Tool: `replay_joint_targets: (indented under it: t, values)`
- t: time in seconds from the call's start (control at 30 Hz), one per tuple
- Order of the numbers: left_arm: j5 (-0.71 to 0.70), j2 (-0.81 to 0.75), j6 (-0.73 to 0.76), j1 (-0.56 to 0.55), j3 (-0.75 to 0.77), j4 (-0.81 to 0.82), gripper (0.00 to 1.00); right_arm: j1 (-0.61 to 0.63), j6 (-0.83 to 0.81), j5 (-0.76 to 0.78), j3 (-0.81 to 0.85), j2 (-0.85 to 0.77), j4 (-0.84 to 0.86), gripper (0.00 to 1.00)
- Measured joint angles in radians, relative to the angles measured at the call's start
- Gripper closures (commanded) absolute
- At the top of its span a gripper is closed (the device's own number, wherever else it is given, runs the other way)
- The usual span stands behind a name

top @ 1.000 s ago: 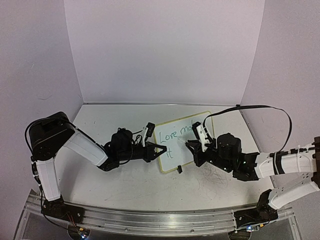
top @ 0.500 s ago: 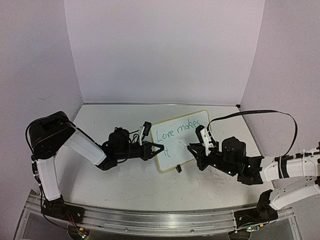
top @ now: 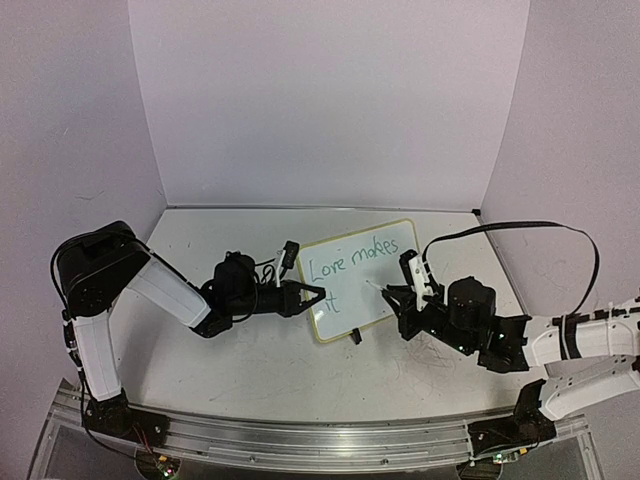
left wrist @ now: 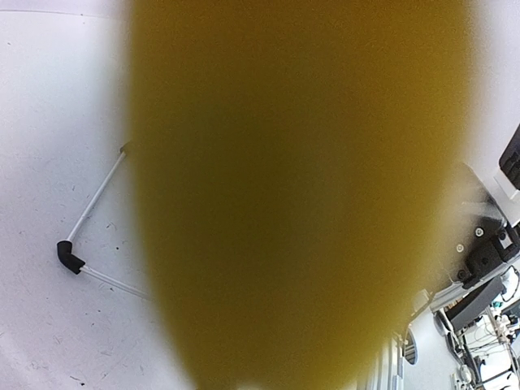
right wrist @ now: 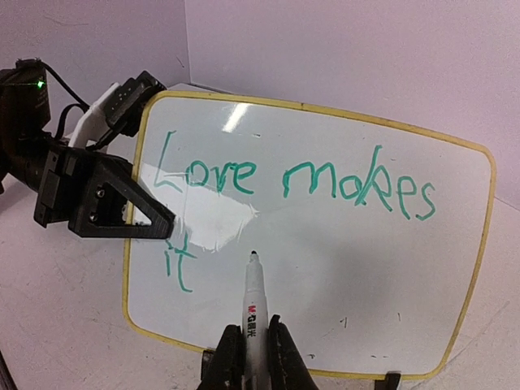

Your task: Write a sentence on the whiteboard

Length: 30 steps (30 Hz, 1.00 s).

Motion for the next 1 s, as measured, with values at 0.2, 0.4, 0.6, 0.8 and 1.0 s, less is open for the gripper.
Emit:
replay_joint_targets:
  t: [0.2, 0.4, 0.6, 0.8, 1.0]
  values:
    - [0.003, 0.000, -0.001, 0.002, 0.000, 0.000, 1.00, 0.000, 0.003, 0.035, -0.014, -0.015, -0.002, 1.00]
    - [0.003, 0.000, -0.007, 0.002, -0.002, 0.005, 1.00, 0.000, 0.002, 0.002, -0.014, 0.033, -0.004, 1.00]
    - [0.003, 0.000, -0.007, 0.003, -0.005, 0.007, 1.00, 0.000, 0.002, -0.018, -0.013, 0.055, -0.018, 1.00]
    - [0.004, 0.000, -0.008, 0.003, -0.005, 0.007, 1.00, 0.009, -0.002, -0.032, 0.004, 0.091, -0.021, 1.00]
    - [0.008, 0.003, -0.008, 0.004, -0.004, 0.010, 1.00, 0.018, -0.004, -0.026, 0.034, 0.125, -0.021, 1.00]
